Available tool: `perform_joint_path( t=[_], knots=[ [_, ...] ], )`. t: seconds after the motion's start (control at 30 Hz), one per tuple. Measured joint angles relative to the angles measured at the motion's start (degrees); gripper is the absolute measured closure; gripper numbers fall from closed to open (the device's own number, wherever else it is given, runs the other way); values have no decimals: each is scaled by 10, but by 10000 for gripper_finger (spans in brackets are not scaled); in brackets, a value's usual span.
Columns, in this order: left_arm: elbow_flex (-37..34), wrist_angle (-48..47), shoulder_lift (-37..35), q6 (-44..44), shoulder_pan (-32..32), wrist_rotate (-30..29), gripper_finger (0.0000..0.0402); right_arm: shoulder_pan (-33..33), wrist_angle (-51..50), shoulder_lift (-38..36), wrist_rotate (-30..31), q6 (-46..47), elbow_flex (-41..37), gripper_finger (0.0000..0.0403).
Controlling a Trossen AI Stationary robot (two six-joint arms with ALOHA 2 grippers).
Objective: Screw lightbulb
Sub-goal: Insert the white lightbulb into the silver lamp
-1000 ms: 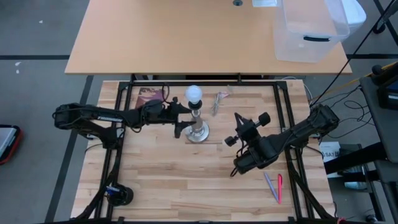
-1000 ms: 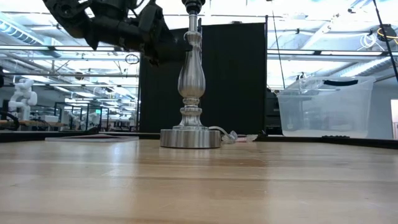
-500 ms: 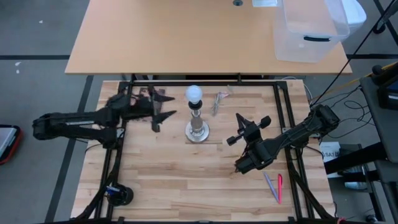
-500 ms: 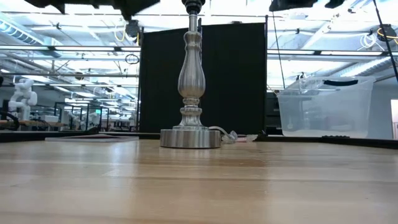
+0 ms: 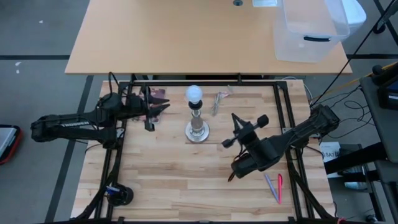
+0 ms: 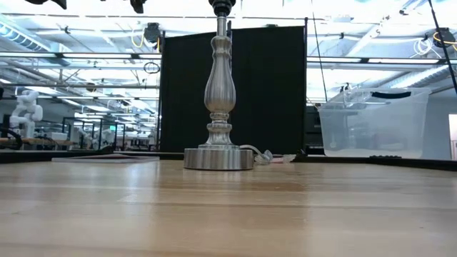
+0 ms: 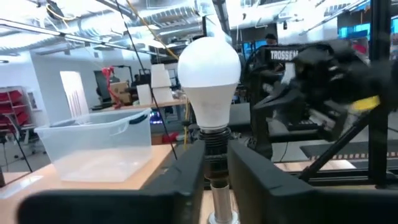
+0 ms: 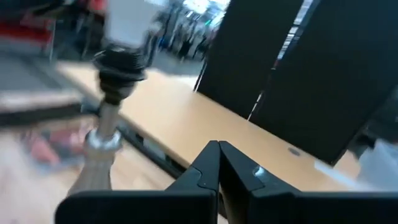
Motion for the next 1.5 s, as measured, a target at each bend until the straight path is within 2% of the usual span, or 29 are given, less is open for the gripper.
perform_joint_path(
  t=[0.17,0.3,0.37,0.47,0.57,0.73,0.8,0.9,1.07,1.17,1.3,1.5],
  knots=[
    [0,1,0,-14,0,11,369,-5,83,0,-105,-251,82,403],
    [0,1,1,-14,0,16,372,-16,245,0,-207,-480,114,403],
    [0,3,0,-1,0,16,372,-22,335,0,-233,-578,120,403],
    [0,4,0,30,0,16,372,-34,422,-4,-234,-684,120,403],
    [0,5,0,61,0,16,372,-66,476,-17,-256,-712,120,403],
    [0,44,0,75,0,16,372,-137,618,-19,-459,-807,120,403],
    [0,60,0,75,0,16,372,-158,666,-20,-508,-854,119,403],
    [0,69,0,74,0,16,372,-186,697,-45,-553,-895,119,403],
    [0,66,0,56,10,8,372,-256,675,-119,-677,-876,119,403],
    [3,63,1,27,22,7,372,-302,629,-172,-698,-847,117,403],
    [25,17,2,15,35,25,372,-355,603,-257,-694,-830,83,403],
    [54,-9,13,26,65,25,372,-414,621,-371,-717,-812,-59,403]
  ],
)
